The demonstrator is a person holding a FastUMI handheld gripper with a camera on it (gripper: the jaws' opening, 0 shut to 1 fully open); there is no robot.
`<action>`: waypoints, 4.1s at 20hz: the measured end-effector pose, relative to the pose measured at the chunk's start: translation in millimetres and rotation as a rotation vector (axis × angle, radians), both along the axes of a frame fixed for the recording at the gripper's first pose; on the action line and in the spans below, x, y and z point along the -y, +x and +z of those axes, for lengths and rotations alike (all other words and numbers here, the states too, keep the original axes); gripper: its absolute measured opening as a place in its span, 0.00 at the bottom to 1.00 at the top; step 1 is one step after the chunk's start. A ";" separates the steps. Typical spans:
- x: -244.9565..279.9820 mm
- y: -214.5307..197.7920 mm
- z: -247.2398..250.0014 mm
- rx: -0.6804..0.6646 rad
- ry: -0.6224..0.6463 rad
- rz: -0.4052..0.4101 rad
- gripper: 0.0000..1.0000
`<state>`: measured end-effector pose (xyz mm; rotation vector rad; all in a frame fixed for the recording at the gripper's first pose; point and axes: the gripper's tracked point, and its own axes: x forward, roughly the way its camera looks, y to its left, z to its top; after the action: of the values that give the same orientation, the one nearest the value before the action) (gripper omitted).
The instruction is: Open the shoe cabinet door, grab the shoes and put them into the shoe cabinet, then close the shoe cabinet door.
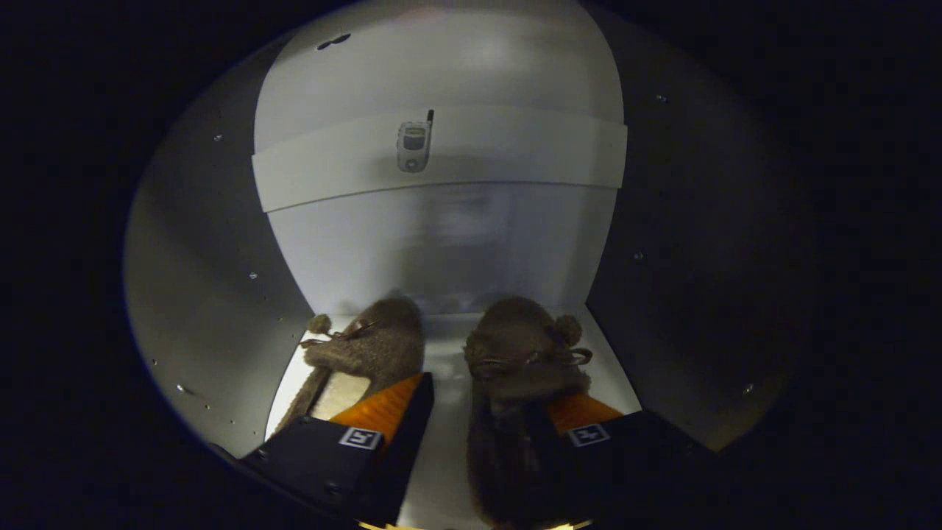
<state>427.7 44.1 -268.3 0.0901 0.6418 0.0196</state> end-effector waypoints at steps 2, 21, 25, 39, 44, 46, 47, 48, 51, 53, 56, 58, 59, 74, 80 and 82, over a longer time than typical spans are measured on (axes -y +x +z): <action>2.0 -12.4 7.9 0.016 -0.027 0.009 1.00; 15.3 -244.4 241.4 0.606 -0.025 0.017 0.98; 31.9 -321.6 293.4 0.750 -0.019 -0.007 0.98; 140.7 -491.1 331.3 0.805 0.002 -0.041 0.97; 210.4 -512.2 314.7 0.761 -0.063 -0.155 0.97; 244.8 -510.7 304.2 0.733 -0.113 -0.213 0.97; 262.9 -508.1 295.1 0.711 -0.137 -0.241 0.97; 278.9 -501.2 283.3 0.683 -0.161 -0.265 0.97; 305.8 -475.6 244.3 0.577 -0.165 -0.290 0.98; 314.8 -463.6 227.6 0.532 -0.147 -0.300 0.99; 310.1 -443.1 214.2 0.497 -0.091 -0.284 0.99; 294.9 -435.9 210.8 0.481 -0.050 -0.256 0.99; 295.0 -436.5 211.4 0.486 -0.044 -0.261 0.99; 140.9 -431.1 213.9 0.473 0.065 -0.055 0.96; 58.4 -402.9 205.3 0.452 0.138 0.032 0.97; 34.3 -392.8 205.0 0.443 0.170 0.053 0.98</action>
<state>34.9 9.9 -63.3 0.2261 0.1983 0.1416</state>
